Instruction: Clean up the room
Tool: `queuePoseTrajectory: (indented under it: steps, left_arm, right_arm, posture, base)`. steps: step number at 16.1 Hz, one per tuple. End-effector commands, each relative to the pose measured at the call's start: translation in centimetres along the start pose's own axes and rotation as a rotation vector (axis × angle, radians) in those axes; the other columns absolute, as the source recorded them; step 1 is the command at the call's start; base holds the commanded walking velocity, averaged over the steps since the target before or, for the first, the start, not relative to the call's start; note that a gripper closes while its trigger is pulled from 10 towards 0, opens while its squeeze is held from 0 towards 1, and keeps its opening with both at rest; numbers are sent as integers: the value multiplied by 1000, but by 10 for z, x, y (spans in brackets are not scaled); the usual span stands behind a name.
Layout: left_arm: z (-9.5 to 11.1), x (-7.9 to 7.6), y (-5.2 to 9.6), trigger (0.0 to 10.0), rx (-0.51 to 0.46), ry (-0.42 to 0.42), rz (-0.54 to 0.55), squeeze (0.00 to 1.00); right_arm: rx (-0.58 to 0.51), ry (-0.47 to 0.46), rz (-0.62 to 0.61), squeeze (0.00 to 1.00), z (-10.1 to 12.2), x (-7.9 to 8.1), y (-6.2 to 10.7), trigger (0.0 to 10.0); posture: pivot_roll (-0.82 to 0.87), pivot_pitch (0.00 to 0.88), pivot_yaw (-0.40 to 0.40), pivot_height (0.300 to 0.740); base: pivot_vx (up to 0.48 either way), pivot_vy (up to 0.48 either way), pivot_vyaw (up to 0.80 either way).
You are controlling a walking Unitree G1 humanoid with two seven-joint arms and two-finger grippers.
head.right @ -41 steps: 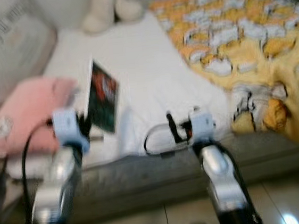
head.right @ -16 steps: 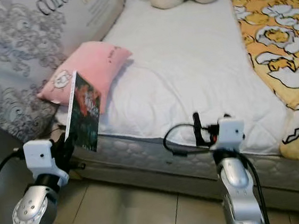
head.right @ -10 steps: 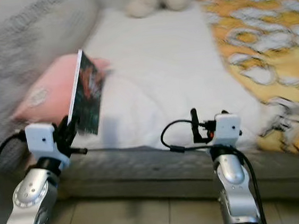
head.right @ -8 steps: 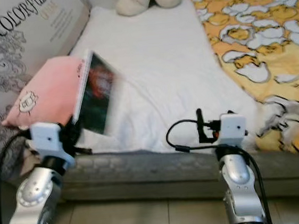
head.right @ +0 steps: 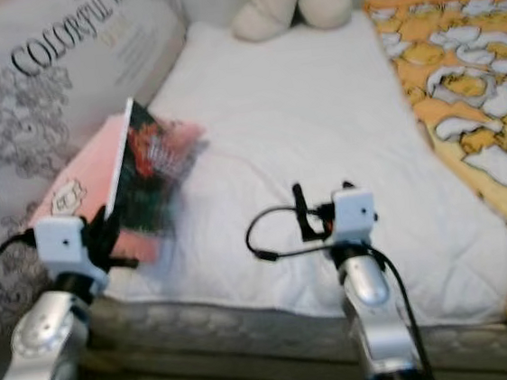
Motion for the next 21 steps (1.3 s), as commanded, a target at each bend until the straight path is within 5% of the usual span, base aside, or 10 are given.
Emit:
queuePoseTrajectory:
  steps: [1, 8, 13, 16, 18, 21]
  left_arm:
    - [19, -10, -7, 10000, -76, -8, -40, 0]
    - [16, -11, -15, 10000, -49, -24, -74, 0]
    - [19, -64, -57, 10000, 44, 120, -363, 0]
    - [20, -78, -79, 10000, 97, 340, -440, 0]
    - [-5, -101, -95, 10000, 225, 531, -493, 0]
    - [-29, -94, -101, 10000, 309, 669, -391, 0]
  right_arm:
    - [13, 10, -31, 0, -4, -12, 2, 10000]
    - [15, 8, -29, 0, -4, -10, 5, 10000]
    - [37, 8, -17, 0, -6, -6, 20, 10000]
    - [62, 27, -38, 0, -8, -17, 41, 10000]
    - [110, 75, -59, 0, -7, -33, 68, 10000]
    - [125, 132, -63, 0, 5, -47, 95, 10000]
  posture:
    - [-118, 0, 115, 740]
    - [-123, 0, 123, 740]
    - [-151, 0, 134, 740]
    - [-198, 40, 155, 740]
    - [-288, 125, 133, 740]
    - [-361, 177, 117, 740]
  base:
    - [480, 0, 0]
    - [69, 0, 0]
    - [0, 0, 0]
    - [0, 0, 0]
    - [0, 0, 0]
    - [0, 0, 0]
Point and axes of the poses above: a point about 5 cm out from each wrist's last joint towards the gripper, its own y axis pointing back from the gripper into the wrist, its own z axis along the axis of the wrist's last joint, x = y × z, the point moved 4 cm from there along -y, pointing out of the wrist towards the gripper, and after that the axes turned 4 degrees about y, right-handed, at the moved point
